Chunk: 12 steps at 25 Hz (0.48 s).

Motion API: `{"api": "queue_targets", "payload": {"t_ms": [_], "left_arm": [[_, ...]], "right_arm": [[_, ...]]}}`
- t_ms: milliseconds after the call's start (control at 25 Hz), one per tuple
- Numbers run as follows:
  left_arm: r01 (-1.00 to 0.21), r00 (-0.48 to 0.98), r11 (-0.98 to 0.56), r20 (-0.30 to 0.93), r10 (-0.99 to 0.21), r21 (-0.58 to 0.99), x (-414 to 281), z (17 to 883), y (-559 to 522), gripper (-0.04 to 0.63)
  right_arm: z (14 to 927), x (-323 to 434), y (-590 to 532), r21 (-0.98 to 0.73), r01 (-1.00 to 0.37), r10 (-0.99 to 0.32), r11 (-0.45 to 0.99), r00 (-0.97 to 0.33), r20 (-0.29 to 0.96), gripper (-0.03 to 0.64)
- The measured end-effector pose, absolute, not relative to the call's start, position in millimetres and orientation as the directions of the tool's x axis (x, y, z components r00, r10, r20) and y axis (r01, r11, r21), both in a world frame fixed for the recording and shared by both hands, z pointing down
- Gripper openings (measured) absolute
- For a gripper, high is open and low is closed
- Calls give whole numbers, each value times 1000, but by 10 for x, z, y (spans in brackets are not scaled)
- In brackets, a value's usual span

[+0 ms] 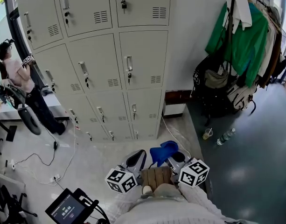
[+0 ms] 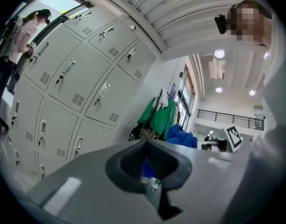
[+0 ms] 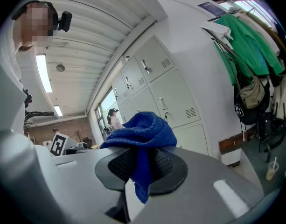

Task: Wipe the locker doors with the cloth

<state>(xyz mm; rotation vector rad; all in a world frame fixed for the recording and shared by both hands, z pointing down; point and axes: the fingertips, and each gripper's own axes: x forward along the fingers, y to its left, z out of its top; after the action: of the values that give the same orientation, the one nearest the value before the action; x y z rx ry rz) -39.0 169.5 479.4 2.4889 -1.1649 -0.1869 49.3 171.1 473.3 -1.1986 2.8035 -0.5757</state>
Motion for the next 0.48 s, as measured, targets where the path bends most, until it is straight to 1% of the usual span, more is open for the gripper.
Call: {"api": "queue_targets", "payload": {"t_ms": [200, 480], "left_arm": [[-716, 640, -555, 81, -764, 423, -514, 4939, 1390, 8], [-751, 594, -507, 97, -799, 423, -754, 4981, 839, 6]], "right_arm": [[4863, 327, 1327, -373, -686, -687, 625, -710, 154, 52], [4808, 85, 713, -367, -644, -647, 671, -751, 136, 52]]}}
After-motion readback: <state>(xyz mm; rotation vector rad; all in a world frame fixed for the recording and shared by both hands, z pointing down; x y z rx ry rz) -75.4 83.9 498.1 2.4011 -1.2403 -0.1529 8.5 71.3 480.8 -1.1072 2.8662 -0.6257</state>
